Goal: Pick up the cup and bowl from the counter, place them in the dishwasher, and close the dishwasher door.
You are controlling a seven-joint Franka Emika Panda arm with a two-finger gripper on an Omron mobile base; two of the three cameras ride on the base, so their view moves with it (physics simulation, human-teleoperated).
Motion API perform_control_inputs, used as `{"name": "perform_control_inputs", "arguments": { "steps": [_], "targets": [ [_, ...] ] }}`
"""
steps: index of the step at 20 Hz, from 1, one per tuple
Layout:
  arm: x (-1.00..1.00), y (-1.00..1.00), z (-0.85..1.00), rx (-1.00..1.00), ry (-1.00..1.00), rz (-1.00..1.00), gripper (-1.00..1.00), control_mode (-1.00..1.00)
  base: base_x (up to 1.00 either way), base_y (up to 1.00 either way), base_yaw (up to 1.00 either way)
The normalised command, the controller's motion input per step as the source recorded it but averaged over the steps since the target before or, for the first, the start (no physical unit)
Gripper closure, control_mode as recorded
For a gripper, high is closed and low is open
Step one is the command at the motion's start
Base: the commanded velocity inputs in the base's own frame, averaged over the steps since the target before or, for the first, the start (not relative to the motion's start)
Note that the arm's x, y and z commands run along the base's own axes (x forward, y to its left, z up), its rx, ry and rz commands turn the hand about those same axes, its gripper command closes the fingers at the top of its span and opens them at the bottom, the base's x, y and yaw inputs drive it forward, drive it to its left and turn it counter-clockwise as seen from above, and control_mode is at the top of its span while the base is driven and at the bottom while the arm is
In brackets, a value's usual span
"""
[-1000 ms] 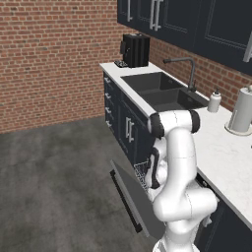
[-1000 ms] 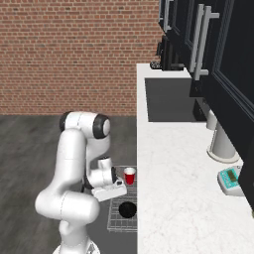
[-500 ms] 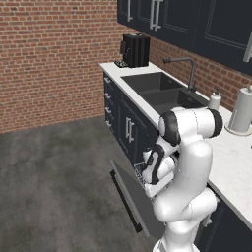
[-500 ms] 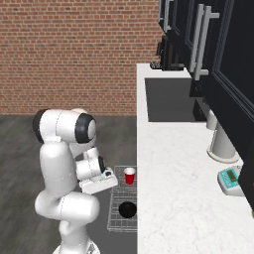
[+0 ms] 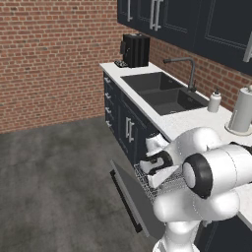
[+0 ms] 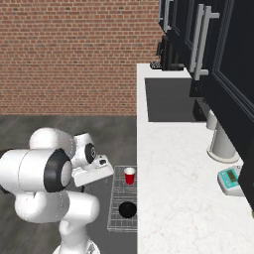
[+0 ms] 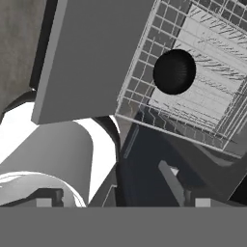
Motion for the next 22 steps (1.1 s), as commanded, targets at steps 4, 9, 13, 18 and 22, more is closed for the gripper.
{"name": "perform_control_inputs", "arguments": {
  "steps": [4,9,13,18,22],
  "targets": [
    [-0.02,0.21,1.00,0.00,-0.02,0.00,-1.00,-1.00,0.00,0.00,0.00],
    [0.00,0.15,1.00,0.00,-0.19,0.00,-1.00,-1.00,0.00,0.00,0.00],
    [0.00,0.00,1.00,0.01,-0.31,0.00,-1.00,-1.00,0.00,0.00,0.00],
    [-0.04,0.00,0.97,0.03,-0.27,0.00,-1.00,-1.00,0.00,0.00,0.00],
    [-0.35,-0.01,0.92,0.06,-0.25,0.00,-1.00,-1.00,0.00,0.00,0.00]
  ]
}}
